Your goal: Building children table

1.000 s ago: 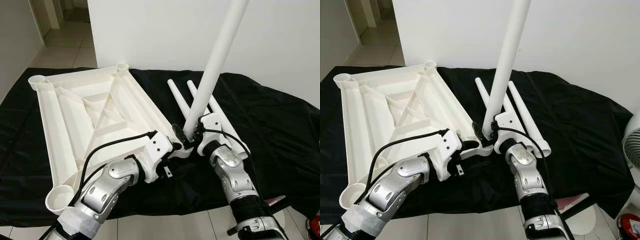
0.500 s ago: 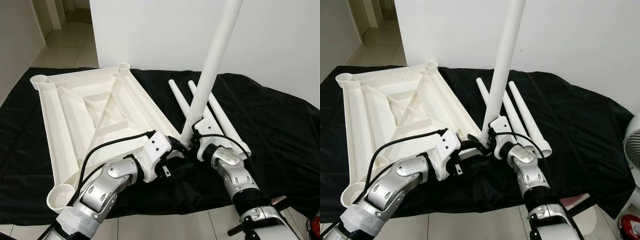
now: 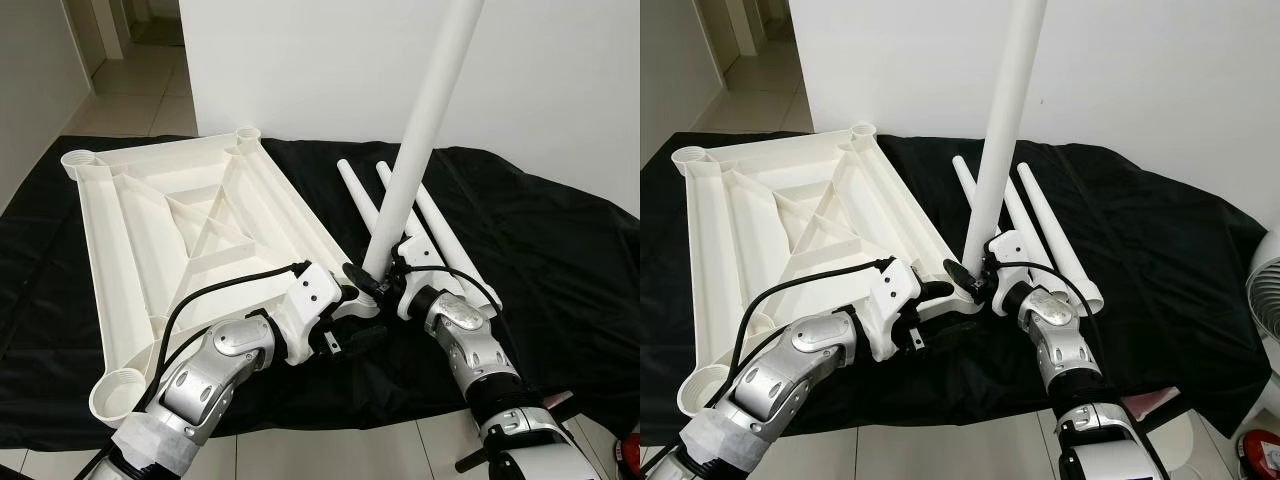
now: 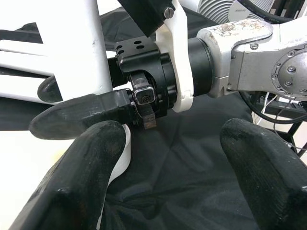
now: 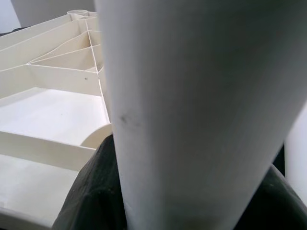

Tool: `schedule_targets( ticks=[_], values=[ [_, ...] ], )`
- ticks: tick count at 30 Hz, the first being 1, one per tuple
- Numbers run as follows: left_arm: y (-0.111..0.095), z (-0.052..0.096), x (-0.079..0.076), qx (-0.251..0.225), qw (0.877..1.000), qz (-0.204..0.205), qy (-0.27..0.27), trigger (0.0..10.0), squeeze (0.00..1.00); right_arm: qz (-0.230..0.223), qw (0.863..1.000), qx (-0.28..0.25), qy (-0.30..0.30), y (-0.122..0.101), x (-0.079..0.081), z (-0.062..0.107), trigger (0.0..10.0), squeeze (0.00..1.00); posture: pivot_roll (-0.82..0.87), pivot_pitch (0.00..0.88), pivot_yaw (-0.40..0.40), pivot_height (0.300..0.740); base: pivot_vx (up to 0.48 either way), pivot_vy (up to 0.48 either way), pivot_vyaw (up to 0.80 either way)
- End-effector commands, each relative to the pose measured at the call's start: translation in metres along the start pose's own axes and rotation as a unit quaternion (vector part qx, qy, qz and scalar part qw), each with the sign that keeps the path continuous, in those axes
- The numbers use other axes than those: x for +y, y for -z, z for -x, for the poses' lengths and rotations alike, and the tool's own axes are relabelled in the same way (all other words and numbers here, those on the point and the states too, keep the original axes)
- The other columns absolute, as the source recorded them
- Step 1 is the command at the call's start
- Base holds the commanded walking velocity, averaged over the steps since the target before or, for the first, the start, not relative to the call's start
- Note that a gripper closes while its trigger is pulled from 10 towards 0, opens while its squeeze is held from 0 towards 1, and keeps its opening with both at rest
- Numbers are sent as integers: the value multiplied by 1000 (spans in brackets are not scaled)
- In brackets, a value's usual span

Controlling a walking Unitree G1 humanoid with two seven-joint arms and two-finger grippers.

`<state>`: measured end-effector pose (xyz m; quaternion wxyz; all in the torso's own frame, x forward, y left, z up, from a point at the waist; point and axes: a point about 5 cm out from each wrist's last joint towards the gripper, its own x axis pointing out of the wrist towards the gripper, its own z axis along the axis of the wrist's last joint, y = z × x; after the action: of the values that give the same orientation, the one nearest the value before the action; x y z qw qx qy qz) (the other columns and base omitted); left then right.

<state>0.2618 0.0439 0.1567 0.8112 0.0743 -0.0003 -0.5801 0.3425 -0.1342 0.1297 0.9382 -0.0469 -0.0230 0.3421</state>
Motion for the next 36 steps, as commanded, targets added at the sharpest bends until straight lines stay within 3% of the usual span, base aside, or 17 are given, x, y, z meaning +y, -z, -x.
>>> schedule_targets(
  ticks=[1,6,8,9,11,13,16,21,27,28,29,30,36],
  values=[
    [2,0,-1,8,1000,1,8,10000,0,-12,999,35,7,17,5,5,10000,0,56,0,-62,740,0,0,0],
    [2,0,-2,8,1000,1,8,10000,0,-14,999,34,21,17,5,5,10000,0,55,0,-63,740,0,0,0],
    [2,0,-3,8,1000,4,10,10000,0,-30,995,14,89,11,13,-3,10000,0,52,0,-60,740,0,0,0],
    [2,0,-3,8,1000,4,10,10000,0,-30,995,14,89,11,13,-3,10000,0,52,0,-60,740,0,0,0],
    [2,0,-3,8,1000,6,11,10000,0,-56,982,2,181,4,23,-13,10000,0,51,0,-59,740,0,0,0],
    [2,0,-4,9,1000,6,12,10000,0,-61,970,1,237,1,26,-17,10000,0,51,0,-59,740,0,0,0],
    [2,-1,-4,9,1000,6,12,10000,0,-66,959,0,276,-1,29,-19,10000,0,50,0,-58,740,0,0,0],
    [2,-1,-4,9,1000,7,11,10000,0,-69,945,-5,321,-5,38,-26,10000,0,58,0,-63,740,0,0,0],
    [2,0,-4,9,1000,11,7,10000,0,-72,946,-26,314,-14,43,-27,10000,0,60,14,-63,740,0,0,0],
    [2,1,-4,10,1000,11,6,10000,0,-71,945,-30,318,-16,42,-25,10000,871,59,15,-62,740,0,0,0],
    [2,1,-4,11,1000,11,6,10000,0,-71,944,-31,322,-17,41,-24,10000,871,59,15,-62,740,0,0,0],
    [2,1,-3,11,1000,11,4,10000,0,-80,943,-38,320,-18,41,-23,10000,1000,60,21,-63,740,0,0,0],
    [1,2,-1,10,1000,11,-1,10000,0,-79,945,-63,312,-22,40,-16,10000,1000,58,27,-60,740,0,0,0]
  ],
)
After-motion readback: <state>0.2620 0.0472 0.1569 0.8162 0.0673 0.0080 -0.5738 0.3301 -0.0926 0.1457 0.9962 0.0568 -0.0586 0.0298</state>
